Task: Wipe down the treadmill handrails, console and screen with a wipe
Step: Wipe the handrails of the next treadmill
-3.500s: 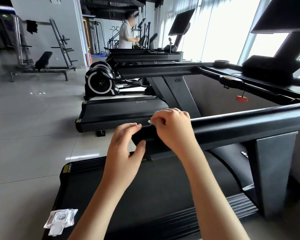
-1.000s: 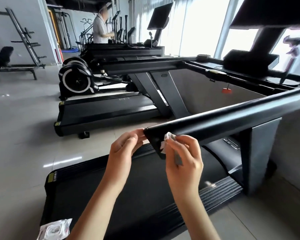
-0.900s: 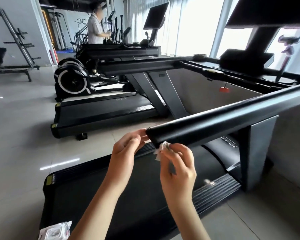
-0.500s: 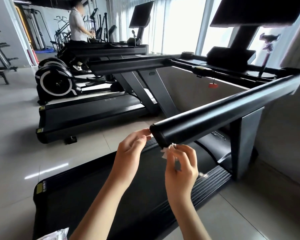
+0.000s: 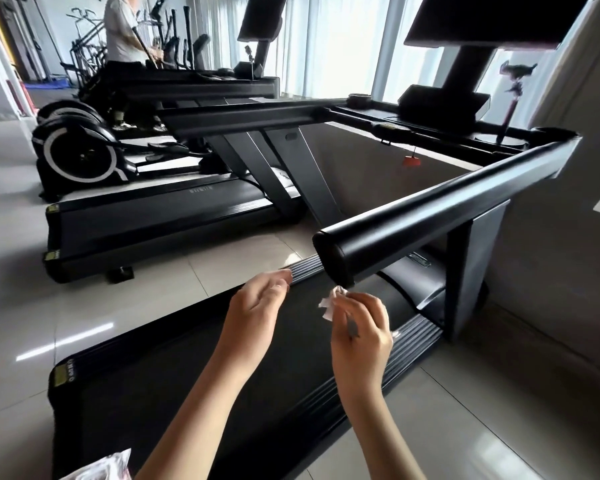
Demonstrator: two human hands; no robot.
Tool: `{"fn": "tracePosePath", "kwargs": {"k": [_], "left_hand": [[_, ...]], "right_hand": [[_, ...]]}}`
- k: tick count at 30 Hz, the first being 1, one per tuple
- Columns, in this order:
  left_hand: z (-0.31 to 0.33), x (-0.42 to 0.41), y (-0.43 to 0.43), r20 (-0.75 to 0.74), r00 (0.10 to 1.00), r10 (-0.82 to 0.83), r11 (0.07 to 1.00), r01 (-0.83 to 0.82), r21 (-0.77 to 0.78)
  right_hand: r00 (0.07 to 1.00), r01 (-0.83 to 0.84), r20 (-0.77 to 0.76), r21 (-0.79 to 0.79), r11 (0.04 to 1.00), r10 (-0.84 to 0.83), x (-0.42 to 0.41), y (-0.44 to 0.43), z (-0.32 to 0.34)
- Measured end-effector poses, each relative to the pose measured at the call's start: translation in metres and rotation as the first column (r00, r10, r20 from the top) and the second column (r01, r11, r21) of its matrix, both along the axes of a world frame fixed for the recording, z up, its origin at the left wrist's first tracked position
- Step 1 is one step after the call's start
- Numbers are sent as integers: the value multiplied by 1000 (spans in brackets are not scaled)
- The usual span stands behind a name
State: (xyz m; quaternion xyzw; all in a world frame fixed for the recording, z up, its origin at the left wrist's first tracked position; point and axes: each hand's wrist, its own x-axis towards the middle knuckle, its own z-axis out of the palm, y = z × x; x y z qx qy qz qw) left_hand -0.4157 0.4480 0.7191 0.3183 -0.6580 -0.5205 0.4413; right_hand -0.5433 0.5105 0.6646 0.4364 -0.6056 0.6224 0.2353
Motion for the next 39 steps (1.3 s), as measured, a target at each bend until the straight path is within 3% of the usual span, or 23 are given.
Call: {"fn": "tracePosePath", "kwargs": {"k": [6, 10, 14, 18, 26, 34, 39], "left_hand": [[-22, 36, -4, 113, 993, 19, 1000, -22, 18], [-38, 76, -7, 132, 989, 71, 994, -81, 75], [-49, 120, -8, 141, 968, 205, 967, -222, 121], [-51, 170, -7, 172, 912, 372, 905, -398, 152], [-56, 285, 26, 172, 671, 721, 642, -741, 199], [-78, 385, 44, 194, 506, 840, 459, -855, 242], [-87, 460, 26, 163, 470, 867, 417, -865, 279]], "right_hand": [[921, -179, 366, 92, 980, 134, 41, 8, -9], [701, -367, 674, 60, 928, 233, 69, 6, -16], [475, -582, 835, 62, 811, 277, 93, -1, -9], [334, -717, 905, 62, 695, 263, 115, -21, -10], [157, -894, 951, 23, 447, 266, 189, -58, -18], [94, -961, 966, 24, 277, 241, 287, -77, -27], [88, -961, 961, 13, 275, 263, 366, -102, -28]]}}
